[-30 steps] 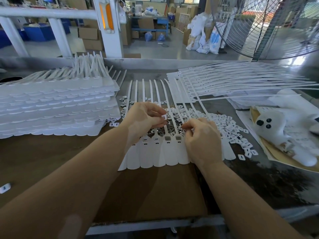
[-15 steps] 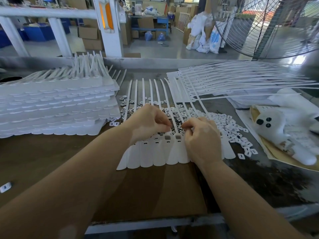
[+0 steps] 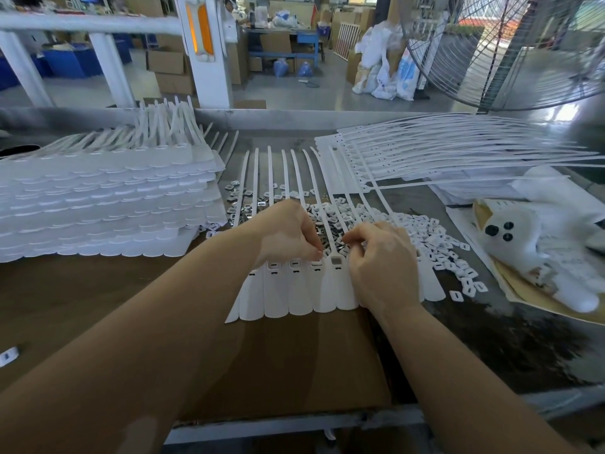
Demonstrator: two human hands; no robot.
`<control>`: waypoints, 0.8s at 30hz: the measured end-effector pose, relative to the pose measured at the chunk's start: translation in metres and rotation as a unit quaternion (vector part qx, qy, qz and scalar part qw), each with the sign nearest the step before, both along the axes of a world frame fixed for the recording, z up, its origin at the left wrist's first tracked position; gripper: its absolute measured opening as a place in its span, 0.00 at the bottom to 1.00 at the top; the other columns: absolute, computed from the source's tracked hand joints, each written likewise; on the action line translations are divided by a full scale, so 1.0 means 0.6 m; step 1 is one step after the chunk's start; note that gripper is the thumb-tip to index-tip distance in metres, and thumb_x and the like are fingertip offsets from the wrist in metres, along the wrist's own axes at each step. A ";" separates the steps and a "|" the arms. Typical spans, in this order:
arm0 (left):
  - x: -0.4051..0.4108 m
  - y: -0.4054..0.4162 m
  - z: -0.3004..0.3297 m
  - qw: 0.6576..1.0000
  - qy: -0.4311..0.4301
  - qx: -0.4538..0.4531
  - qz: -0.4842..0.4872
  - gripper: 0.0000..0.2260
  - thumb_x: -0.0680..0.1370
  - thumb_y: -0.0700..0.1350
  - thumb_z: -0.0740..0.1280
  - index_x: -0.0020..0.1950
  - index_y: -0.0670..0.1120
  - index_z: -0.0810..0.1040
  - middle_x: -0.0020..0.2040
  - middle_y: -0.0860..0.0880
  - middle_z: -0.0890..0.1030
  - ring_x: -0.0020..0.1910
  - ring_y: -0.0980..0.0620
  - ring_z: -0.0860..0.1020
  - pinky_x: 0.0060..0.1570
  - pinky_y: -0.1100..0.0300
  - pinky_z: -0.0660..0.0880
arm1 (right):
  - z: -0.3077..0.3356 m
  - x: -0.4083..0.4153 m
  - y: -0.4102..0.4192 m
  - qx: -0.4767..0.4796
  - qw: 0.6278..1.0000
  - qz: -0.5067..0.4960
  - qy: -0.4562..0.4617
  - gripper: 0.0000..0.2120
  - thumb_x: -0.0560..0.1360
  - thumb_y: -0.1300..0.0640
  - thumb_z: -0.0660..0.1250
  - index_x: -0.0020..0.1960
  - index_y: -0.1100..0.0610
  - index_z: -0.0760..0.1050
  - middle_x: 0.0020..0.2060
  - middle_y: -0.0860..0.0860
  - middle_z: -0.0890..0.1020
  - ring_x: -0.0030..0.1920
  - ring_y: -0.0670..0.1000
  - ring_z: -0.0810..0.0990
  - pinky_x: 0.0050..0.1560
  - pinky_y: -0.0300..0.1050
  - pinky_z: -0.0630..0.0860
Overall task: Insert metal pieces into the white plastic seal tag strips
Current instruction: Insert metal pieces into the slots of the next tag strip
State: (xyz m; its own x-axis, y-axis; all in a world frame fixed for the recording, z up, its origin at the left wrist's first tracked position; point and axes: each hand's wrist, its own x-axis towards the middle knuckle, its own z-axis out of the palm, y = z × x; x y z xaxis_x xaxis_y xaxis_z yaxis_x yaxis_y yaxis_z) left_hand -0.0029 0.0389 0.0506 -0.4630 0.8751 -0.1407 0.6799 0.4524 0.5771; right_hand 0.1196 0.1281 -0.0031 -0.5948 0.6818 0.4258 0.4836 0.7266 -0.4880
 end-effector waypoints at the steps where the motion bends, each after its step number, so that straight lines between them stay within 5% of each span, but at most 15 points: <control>1: 0.000 0.001 0.000 1.000 -0.006 0.001 0.006 0.02 0.71 0.44 0.73 0.39 0.51 0.82 0.39 0.54 0.81 0.39 0.58 0.77 0.37 0.66 0.72 | 0.000 0.000 0.000 -0.001 1.000 0.000 0.000 0.09 0.76 0.60 0.61 0.49 0.54 0.79 0.47 0.49 0.79 0.52 0.51 0.71 0.55 0.44 0.66; 6: 0.001 0.003 0.002 0.999 -0.039 -0.015 0.027 0.05 0.69 0.44 0.75 0.37 0.51 0.80 0.37 0.53 0.79 0.35 0.59 0.74 0.28 0.69 0.67 | -0.001 0.000 0.001 0.003 1.000 0.000 0.002 0.09 0.76 0.60 0.60 0.49 0.54 0.79 0.47 0.49 0.79 0.51 0.50 0.71 0.55 0.44 0.65; 13: 0.004 -0.006 -0.014 0.999 -0.031 0.009 0.035 0.04 0.71 0.46 0.73 0.40 0.50 0.79 0.39 0.51 0.79 0.39 0.54 0.77 0.34 0.64 0.73 | 0.000 0.000 0.000 0.001 1.000 0.001 -0.001 0.09 0.76 0.60 0.60 0.49 0.54 0.79 0.47 0.49 0.79 0.52 0.51 0.71 0.55 0.45 0.66; 17: 0.012 -0.020 -0.037 0.995 -0.054 0.085 0.029 0.05 0.73 0.43 0.70 0.41 0.52 0.76 0.38 0.54 0.77 0.37 0.58 0.73 0.34 0.66 0.68 | 0.001 0.001 -0.001 0.002 1.000 -0.001 -0.001 0.09 0.75 0.61 0.60 0.49 0.55 0.79 0.47 0.50 0.79 0.52 0.52 0.71 0.55 0.46 0.66; 24: 0.015 -0.020 -0.058 0.992 0.028 0.097 0.072 0.05 0.71 0.47 0.66 0.37 0.54 0.72 0.37 0.54 0.76 0.39 0.52 0.74 0.39 0.58 0.72 | 0.010 0.004 -0.001 -0.011 0.999 0.013 -0.030 0.09 0.76 0.60 0.61 0.51 0.53 0.80 0.48 0.49 0.79 0.54 0.51 0.71 0.57 0.45 0.66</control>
